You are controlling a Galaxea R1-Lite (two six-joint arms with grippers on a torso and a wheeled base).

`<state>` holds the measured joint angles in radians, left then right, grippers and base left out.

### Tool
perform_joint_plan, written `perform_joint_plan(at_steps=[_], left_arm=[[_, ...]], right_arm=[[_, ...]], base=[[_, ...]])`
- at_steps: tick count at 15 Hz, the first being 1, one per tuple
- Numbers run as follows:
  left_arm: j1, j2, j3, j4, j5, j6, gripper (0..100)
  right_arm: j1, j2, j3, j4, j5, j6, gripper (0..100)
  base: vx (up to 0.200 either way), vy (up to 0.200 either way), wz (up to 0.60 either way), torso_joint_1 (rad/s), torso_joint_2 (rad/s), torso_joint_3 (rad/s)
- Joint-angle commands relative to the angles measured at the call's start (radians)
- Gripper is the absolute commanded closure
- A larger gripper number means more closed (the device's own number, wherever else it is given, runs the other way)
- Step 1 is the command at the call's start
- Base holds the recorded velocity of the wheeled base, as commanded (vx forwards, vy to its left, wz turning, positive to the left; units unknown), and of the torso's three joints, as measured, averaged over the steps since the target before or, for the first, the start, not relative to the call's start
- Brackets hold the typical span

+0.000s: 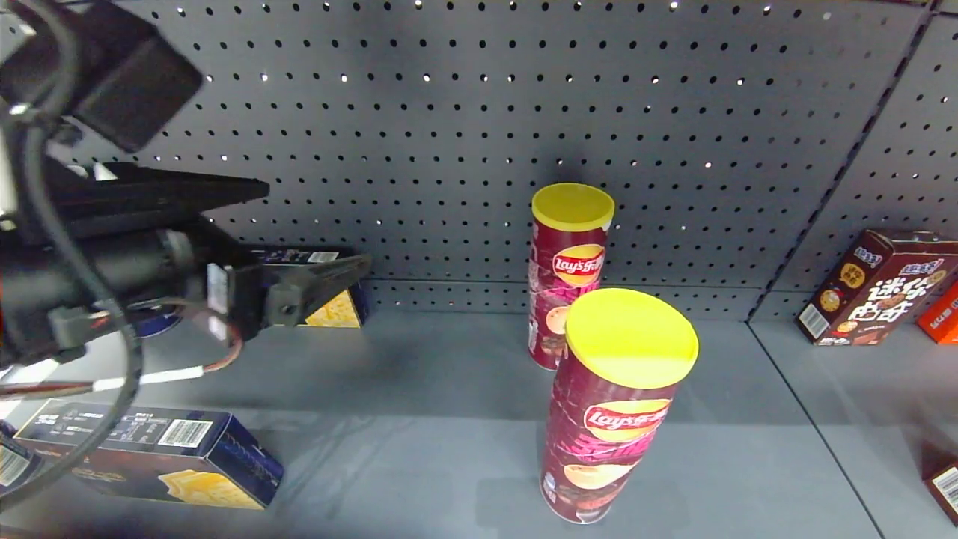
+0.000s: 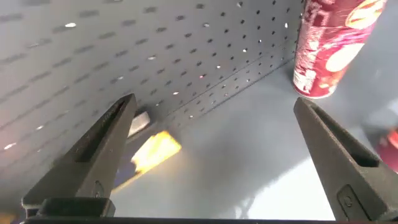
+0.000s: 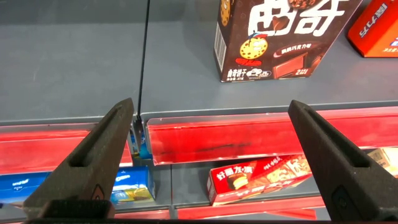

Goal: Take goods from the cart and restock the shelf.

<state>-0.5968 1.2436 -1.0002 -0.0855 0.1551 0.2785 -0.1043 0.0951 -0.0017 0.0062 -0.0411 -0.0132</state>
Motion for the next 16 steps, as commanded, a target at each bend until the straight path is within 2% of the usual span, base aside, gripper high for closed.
perform_joint_plan(at_steps=[1, 2, 3, 5, 7, 8, 9, 10, 11, 12, 14, 15, 16], left_arm=[[-0.072, -0.204, 0.095, -0.002, 0.006, -0.005, 0], [-0.092, -0.231, 0.117, 0.0, 0.012, 0.002, 0], [-0.104, -0.306, 0.172, 0.007, 0.04, 0.03, 0], [-0.187, -0.395, 0.239, 0.006, 0.044, 0.03, 0], [-0.187, -0.437, 0.264, 0.007, 0.047, 0.03, 0], [-0.081, -0.532, 0.313, 0.047, 0.043, 0.037, 0], [-0.028, -0.625, 0.353, 0.073, 0.04, 0.042, 0], [0.031, -0.675, 0.394, 0.061, 0.038, 0.039, 0], [0.137, -0.734, 0.457, 0.04, 0.038, 0.039, 0], [0.153, -0.748, 0.469, 0.04, 0.038, 0.039, 0], [0.338, -0.863, 0.611, 0.04, 0.034, 0.039, 0], [0.393, -0.902, 0.669, 0.04, 0.0, 0.036, 0], [0.439, -0.934, 0.724, 0.04, -0.06, 0.031, 0]], right_arm=[[0.0, 0.002, 0.0, 0.0, 0.0, -0.001, 0], [0.0, 0.002, 0.0, 0.0, 0.0, -0.001, 0], [0.001, 0.002, 0.0, 0.0, 0.0, -0.001, 0], [0.0, 0.002, 0.0, 0.0, 0.0, -0.001, 0], [0.0, 0.002, 0.0, 0.0, 0.0, -0.001, 0], [0.001, 0.002, 0.0, 0.0, 0.0, -0.001, 0], [0.0, 0.002, 0.0, 0.0, 0.0, -0.001, 0], [0.0, 0.002, 0.0, 0.0, 0.0, -0.001, 0], [0.0, 0.002, 0.0, 0.0, 0.0, -0.001, 0], [0.0, 0.002, 0.0, 0.0, 0.0, -0.001, 0], [0.0, 0.002, 0.0, 0.0, 0.0, -0.001, 0], [0.0, 0.002, 0.0, 0.0, 0.0, -0.001, 0], [0.001, 0.002, 0.0, 0.0, 0.0, -0.001, 0]], base=[[0.0, 0.0, 0.0, 0.0, 0.0, 0.0], [0.0, 0.0, 0.0, 0.0, 0.0, 0.0], [0.0, 0.0, 0.0, 0.0, 0.0, 0.0], [0.0, 0.0, 0.0, 0.0, 0.0, 0.0], [0.0, 0.0, 0.0, 0.0, 0.0, 0.0], [0.0, 0.0, 0.0, 0.0, 0.0, 0.0], [0.0, 0.0, 0.0, 0.0, 0.0, 0.0], [0.0, 0.0, 0.0, 0.0, 0.0, 0.0], [0.0, 0.0, 0.0, 0.0, 0.0, 0.0], [0.0, 0.0, 0.0, 0.0, 0.0, 0.0], [0.0, 0.0, 0.0, 0.0, 0.0, 0.0], [0.0, 0.0, 0.0, 0.0, 0.0, 0.0], [0.0, 0.0, 0.0, 0.0, 0.0, 0.0]])
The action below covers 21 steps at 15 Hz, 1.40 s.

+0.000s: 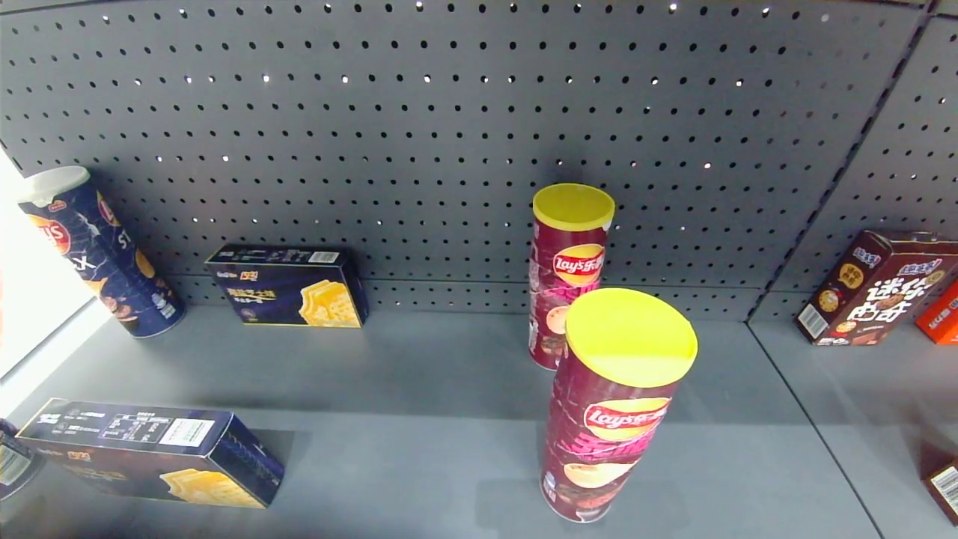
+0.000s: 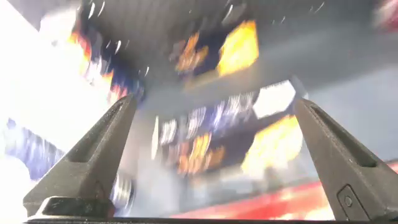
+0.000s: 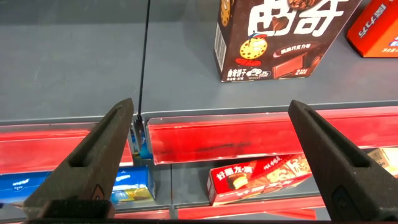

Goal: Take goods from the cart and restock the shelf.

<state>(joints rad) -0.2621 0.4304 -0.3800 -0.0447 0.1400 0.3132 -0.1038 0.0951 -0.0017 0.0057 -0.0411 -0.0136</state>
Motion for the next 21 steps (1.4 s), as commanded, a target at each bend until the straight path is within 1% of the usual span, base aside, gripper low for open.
perform_joint_plan(at_steps=[1, 2, 3, 4, 6, 7, 8, 9, 10, 13, 14, 15, 16, 17, 18, 21], left_arm=[[0.198, -0.188, 0.216, -0.001, -0.195, -0.04, 0], [0.274, -0.243, 0.303, -0.001, -0.281, -0.068, 0], [0.337, -0.318, 0.38, -0.003, -0.326, -0.086, 0], [0.343, -0.345, 0.38, -0.004, -0.326, -0.103, 0], [0.339, -0.334, 0.378, -0.004, -0.321, -0.109, 0], [0.336, -0.334, 0.378, -0.004, -0.319, -0.129, 0], [0.25, -0.392, 0.38, 0.034, -0.284, -0.184, 0], [0.258, -0.43, 0.378, 0.058, -0.22, -0.197, 0], [0.267, -0.42, 0.378, 0.051, -0.175, -0.201, 0], [0.265, -0.42, 0.38, 0.049, -0.175, -0.2, 0], [0.264, -0.42, 0.38, 0.049, -0.175, -0.218, 0], [0.264, -0.42, 0.38, 0.049, -0.174, -0.247, 0], [0.264, -0.42, 0.378, 0.049, -0.168, -0.261, 0], [0.265, -0.42, 0.378, 0.049, -0.128, -0.258, 0], [0.267, -0.421, 0.378, 0.049, -0.111, -0.256, 0], [0.265, -0.421, 0.38, 0.048, -0.111, -0.269, 0]], right_arm=[[0.0, 0.002, 0.0, 0.0, 0.0, 0.0, 0], [0.0, 0.002, 0.0, 0.0, 0.0, 0.0, 0], [0.0, 0.002, 0.0, 0.0, 0.0, 0.0, 0], [0.0, 0.002, 0.0, 0.0, 0.0, 0.0, 0], [0.0, 0.002, 0.0, 0.0, 0.0, 0.0, 0], [0.0, 0.002, 0.0, 0.0, 0.0, 0.0, 0], [0.0, 0.002, 0.0, 0.0, 0.0, 0.0, 0], [0.0, 0.002, 0.0, 0.0, 0.0, 0.0, 0], [0.0, 0.002, 0.0, 0.0, 0.0, 0.0, 0], [0.0, 0.002, 0.0, 0.0, 0.0, 0.0, 0], [0.0, 0.002, 0.0, 0.0, 0.0, 0.0, 0], [0.001, 0.002, 0.0, 0.0, 0.0, 0.0, 0], [0.0, 0.002, 0.0, 0.0, 0.0, 0.0, 0], [0.0, 0.002, 0.0, 0.0, 0.0, 0.0, 0], [0.0, 0.002, 0.0, 0.0, 0.0, 0.0, 0], [0.0, 0.002, 0.0, 0.0, 0.0, 0.0, 0]], base=[[0.0, 0.0, 0.0, 0.0, 0.0, 0.0], [0.0, 0.0, 0.0, 0.0, 0.0, 0.0], [0.0, 0.0, 0.0, 0.0, 0.0, 0.0], [0.0, 0.0, 0.0, 0.0, 0.0, 0.0], [0.0, 0.0, 0.0, 0.0, 0.0, 0.0], [0.0, 0.0, 0.0, 0.0, 0.0, 0.0], [0.0, 0.0, 0.0, 0.0, 0.0, 0.0], [0.0, 0.0, 0.0, 0.0, 0.0, 0.0], [0.0, 0.0, 0.0, 0.0, 0.0, 0.0], [0.0, 0.0, 0.0, 0.0, 0.0, 0.0], [0.0, 0.0, 0.0, 0.0, 0.0, 0.0], [0.0, 0.0, 0.0, 0.0, 0.0, 0.0], [0.0, 0.0, 0.0, 0.0, 0.0, 0.0], [0.0, 0.0, 0.0, 0.0, 0.0, 0.0], [0.0, 0.0, 0.0, 0.0, 0.0, 0.0], [0.0, 0.0, 0.0, 0.0, 0.0, 0.0]])
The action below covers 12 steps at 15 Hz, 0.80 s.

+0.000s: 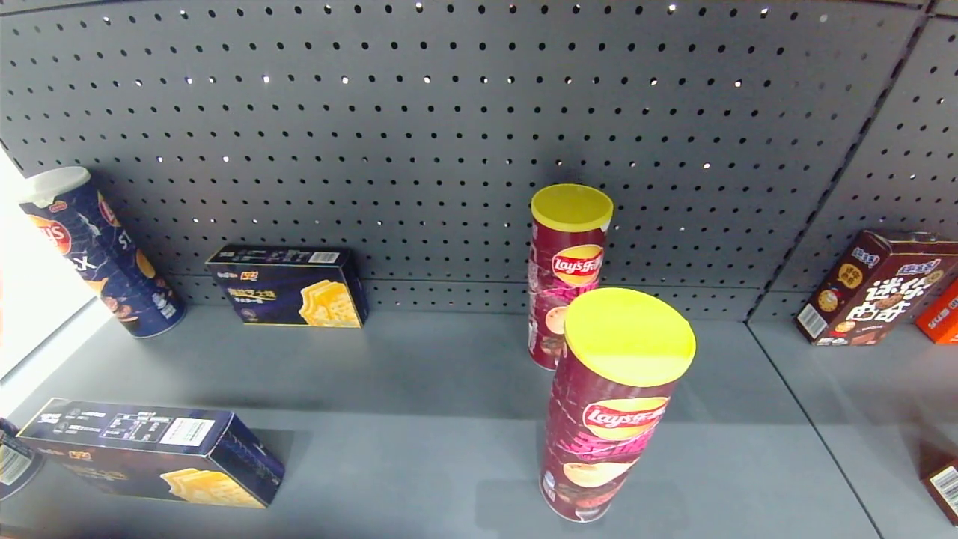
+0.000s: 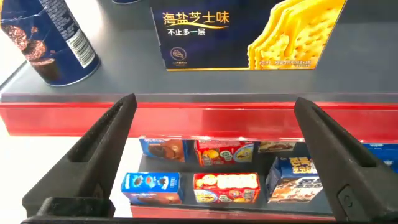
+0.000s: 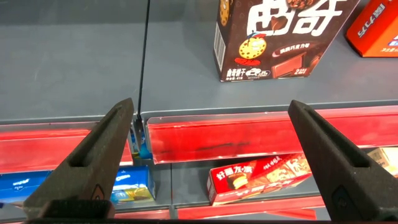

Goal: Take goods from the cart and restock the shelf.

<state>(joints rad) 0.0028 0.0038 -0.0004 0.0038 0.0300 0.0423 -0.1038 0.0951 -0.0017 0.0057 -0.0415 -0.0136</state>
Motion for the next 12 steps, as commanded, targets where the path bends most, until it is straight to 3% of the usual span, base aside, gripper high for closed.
perform_joint_plan(at_steps=[1, 5, 6, 10, 12], left_arm=[[0.0, 0.005, -0.001, -0.001, 0.001, -0.01, 0], [0.0, 0.005, 0.0, -0.001, 0.002, -0.027, 0], [0.0, 0.005, -0.001, -0.001, 0.002, -0.044, 0], [-0.001, 0.005, -0.001, -0.001, -0.007, -0.038, 0], [-0.003, 0.005, -0.001, 0.001, -0.009, -0.038, 0]], right_arm=[[0.0, 0.002, 0.0, 0.0, 0.0, 0.0, 0], [0.0, 0.002, 0.002, -0.003, 0.009, -0.006, 0], [0.0, 0.002, 0.0, -0.003, 0.006, -0.016, 0], [0.0, -0.003, 0.002, -0.012, 0.008, -0.045, 0], [-0.079, 0.041, -0.073, -0.016, -0.069, 0.188, 0]], base=[[0.0, 0.0, 0.0, 0.0, 0.0, 0.0], [0.0, 0.0, 0.0, 0.0, 0.0, 0.0], [0.0, 0.0, 0.0, 0.0, 0.0, 0.0], [0.0, 0.0, 0.0, 0.0, 0.0, 0.0], [0.0, 0.0, 0.0, 0.0, 0.0, 0.0]])
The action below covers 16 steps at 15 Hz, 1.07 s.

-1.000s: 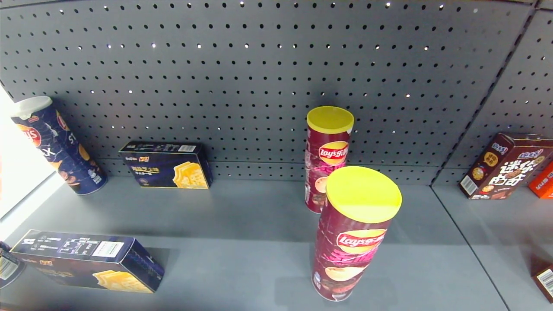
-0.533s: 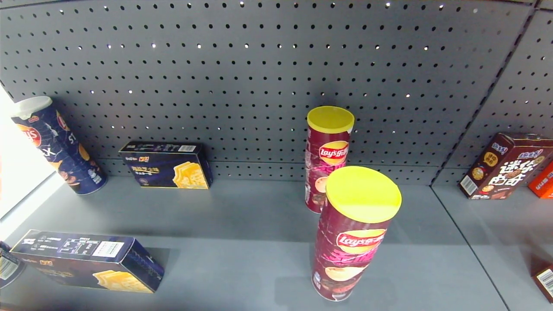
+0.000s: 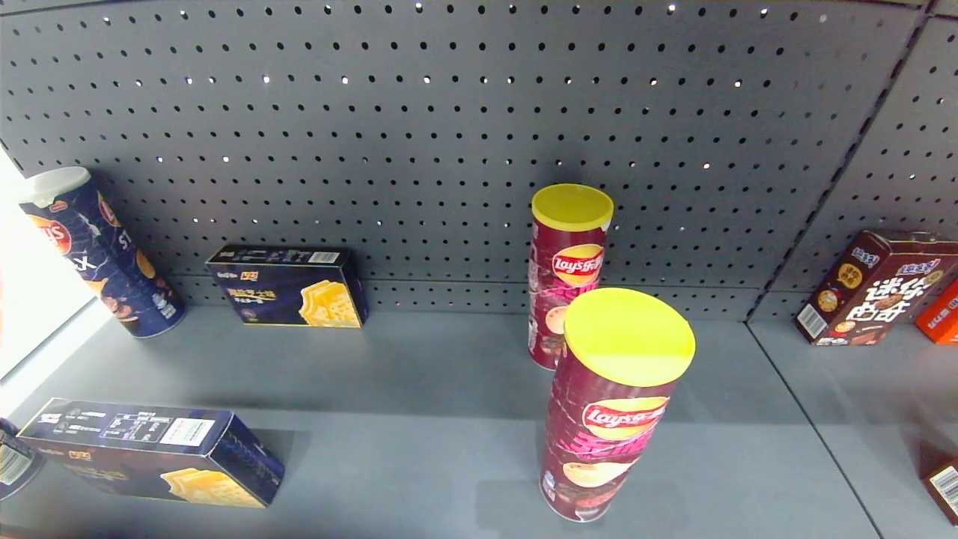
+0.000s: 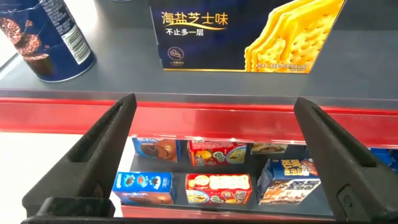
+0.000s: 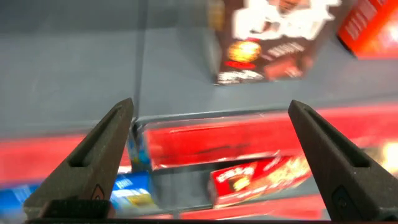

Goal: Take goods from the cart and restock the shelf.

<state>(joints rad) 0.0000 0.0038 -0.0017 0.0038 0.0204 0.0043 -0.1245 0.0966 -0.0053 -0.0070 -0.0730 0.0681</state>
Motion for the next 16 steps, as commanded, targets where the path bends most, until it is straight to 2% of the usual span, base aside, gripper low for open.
perform_joint_plan(at_steps=[1, 2, 3, 5, 6, 9, 11, 13, 16], left_arm=[[0.0, 0.005, -0.001, 0.001, 0.0, 0.0, 0], [0.0, 0.005, -0.001, 0.001, -0.005, 0.0, 0], [0.0, 0.005, -0.003, 0.002, -0.007, 0.0, 0], [0.0, 0.005, -0.001, 0.001, -0.005, 0.0, 0], [0.0, 0.005, 0.0, -0.001, -0.004, -0.001, 0], [0.0, 0.005, -0.001, 0.001, -0.005, 0.0, 0], [0.0, 0.005, -0.001, 0.001, -0.005, 0.0, 0], [0.0, 0.005, -0.001, 0.001, -0.005, 0.0, 0], [0.0, 0.005, -0.001, 0.001, -0.005, -0.001, 0]], right_arm=[[-0.061, 0.176, -0.286, -0.005, 0.018, 0.072, 0], [-0.078, 0.267, -0.446, 0.032, 0.249, -0.252, 0], [-0.089, 0.296, -0.498, 0.065, 0.303, -0.209, 0], [-0.072, 0.302, -0.527, 0.068, 0.377, -0.2, 0], [-0.066, 0.348, -0.584, 0.067, 0.415, -0.2, 0], [-0.041, 0.485, -0.676, 0.065, 0.458, -0.208, 0], [0.017, 0.574, -0.691, 0.062, 0.469, -0.244, 0], [0.128, 0.643, -0.696, 0.056, 0.46, -0.26, 0], [0.21, 0.755, -0.706, -0.016, 0.458, -0.261, 0]], base=[[0.0, 0.0, 0.0, 0.0, 0.0, 0.0], [0.0, 0.0, 0.0, 0.0, 0.0, 0.0], [0.0, 0.0, 0.0, 0.0, 0.0, 0.0], [0.0, 0.0, 0.0, 0.0, 0.0, 0.0], [0.0, 0.0, 0.0, 0.0, 0.0, 0.0], [0.0, 0.0, 0.0, 0.0, 0.0, 0.0], [0.0, 0.0, 0.0, 0.0, 0.0, 0.0], [0.0, 0.0, 0.0, 0.0, 0.0, 0.0], [0.0, 0.0, 0.0, 0.0, 0.0, 0.0]])
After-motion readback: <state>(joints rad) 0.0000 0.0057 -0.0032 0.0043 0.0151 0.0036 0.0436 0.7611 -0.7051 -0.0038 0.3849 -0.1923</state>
